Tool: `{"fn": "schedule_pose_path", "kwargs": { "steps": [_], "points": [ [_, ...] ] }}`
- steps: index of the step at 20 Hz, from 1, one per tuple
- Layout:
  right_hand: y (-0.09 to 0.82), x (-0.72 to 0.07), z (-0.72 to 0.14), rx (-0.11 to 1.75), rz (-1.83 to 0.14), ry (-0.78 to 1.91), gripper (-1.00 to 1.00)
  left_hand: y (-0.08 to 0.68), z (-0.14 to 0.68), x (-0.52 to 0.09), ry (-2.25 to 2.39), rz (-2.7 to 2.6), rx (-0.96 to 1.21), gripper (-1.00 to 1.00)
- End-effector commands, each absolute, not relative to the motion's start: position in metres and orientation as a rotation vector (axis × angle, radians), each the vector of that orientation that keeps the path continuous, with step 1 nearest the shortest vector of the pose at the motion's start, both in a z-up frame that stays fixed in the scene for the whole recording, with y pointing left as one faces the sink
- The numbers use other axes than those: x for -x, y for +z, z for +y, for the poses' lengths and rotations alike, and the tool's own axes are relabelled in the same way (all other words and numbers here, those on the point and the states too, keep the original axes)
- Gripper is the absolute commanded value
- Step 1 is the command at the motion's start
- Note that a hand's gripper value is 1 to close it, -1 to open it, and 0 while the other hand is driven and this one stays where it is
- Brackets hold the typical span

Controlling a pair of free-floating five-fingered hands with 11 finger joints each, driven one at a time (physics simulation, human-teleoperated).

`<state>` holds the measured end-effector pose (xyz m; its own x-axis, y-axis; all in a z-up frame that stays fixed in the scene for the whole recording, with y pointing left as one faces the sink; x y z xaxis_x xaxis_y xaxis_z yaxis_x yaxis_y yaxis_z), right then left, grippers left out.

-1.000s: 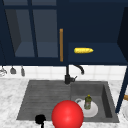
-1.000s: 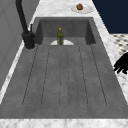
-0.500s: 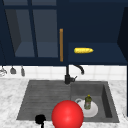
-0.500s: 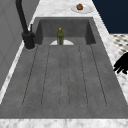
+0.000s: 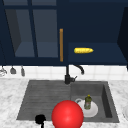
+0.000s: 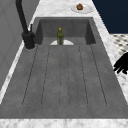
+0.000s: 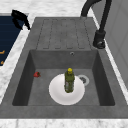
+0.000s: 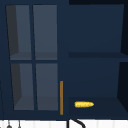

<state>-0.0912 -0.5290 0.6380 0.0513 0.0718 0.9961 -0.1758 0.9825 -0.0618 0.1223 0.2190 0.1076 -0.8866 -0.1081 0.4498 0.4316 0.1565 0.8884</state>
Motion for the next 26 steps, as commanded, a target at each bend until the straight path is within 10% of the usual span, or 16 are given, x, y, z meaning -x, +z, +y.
{"fn": "schedule_pose_path", "kwargs": {
  "steps": [1, 24, 25, 26],
  "points": [
    [0.635, 0.084, -0.56, -0.085, -1.51, 0.19, 1.0, 0.108, 0.219, -0.122, -1.778, -2.03, 0.308, 0.0],
    [0.635, 0.075, -0.657, -0.247, -1.584, 0.408, 1.0, 0.108, 0.219, -0.122, -1.778, -2.03, 0.308, 0.0],
    [0.637, 0.078, -0.665, -0.258, -1.615, 0.421, -1.0, 0.108, 0.219, -0.122, -1.778, -2.03, 0.308, 0.0],
    [0.64, 0.082, -0.672, -0.226, -1.643, 0.45, -1.0, 0.108, 0.219, -0.122, -1.778, -2.03, 0.308, 0.0]
  ]
}}
